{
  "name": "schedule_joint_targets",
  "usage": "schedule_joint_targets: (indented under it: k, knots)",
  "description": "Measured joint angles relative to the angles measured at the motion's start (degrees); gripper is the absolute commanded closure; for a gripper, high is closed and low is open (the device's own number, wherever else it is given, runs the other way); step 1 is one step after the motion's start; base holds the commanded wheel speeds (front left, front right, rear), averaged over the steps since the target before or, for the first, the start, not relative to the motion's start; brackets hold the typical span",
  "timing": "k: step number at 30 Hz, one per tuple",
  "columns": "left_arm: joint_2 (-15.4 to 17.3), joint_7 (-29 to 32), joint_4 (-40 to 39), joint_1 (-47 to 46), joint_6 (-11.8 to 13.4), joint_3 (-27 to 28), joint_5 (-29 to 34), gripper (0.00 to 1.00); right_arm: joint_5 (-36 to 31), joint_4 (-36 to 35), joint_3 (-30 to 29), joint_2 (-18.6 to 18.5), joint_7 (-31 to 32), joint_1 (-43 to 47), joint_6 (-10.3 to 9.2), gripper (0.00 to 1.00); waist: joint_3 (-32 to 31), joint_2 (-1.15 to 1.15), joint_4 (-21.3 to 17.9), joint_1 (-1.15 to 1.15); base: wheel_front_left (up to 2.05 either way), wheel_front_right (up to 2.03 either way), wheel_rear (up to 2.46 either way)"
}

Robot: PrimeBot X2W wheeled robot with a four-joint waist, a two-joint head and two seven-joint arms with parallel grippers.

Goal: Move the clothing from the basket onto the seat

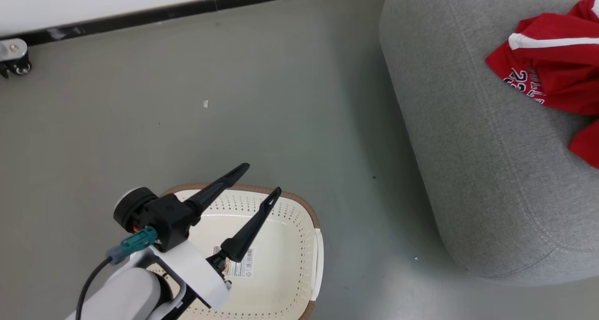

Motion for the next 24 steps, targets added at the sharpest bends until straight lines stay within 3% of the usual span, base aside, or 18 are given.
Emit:
schedule_joint_targets:
  k: [8, 21, 22, 24]
  knots:
    - [1.54, -0.02, -1.82, -0.51, 0.15, 1.92, -0.08, 0.0, -4.08, 2.72, -1.35, 5.0, 1.26, 0.1, 0.01, 1.0, 3.62, 0.0, 1.07, 0.0, 0.0, 0.0, 0.0]
    - [2.83, -0.03, -3.26, -2.31, 0.07, 2.76, -0.07, 0.0, -4.5, 9.85, 0.37, 4.27, 5.72, -0.29, 0.0, 1.0, 7.91, 0.0, 2.12, 0.0, 0.0, 0.0, 0.0]
    - [2.85, -0.1, -3.32, -2.56, 0.05, 2.81, -0.07, 0.0, -4.61, 10.0, 0.37, 4.63, 6.06, -0.29, 0.0, 0.92, 8.14, 0.0, 2.12, 0.0, 0.0, 0.0, 0.0]
    - [2.91, -0.49, -3.36, -3.0, 0.04, 3.16, 0.01, 0.0, -4.69, 10.63, 0.4, 5.7, 6.58, -0.4, 0.0, 0.64, 8.52, 0.0, 2.0, 0.0, 0.0, 0.0, 0.0]
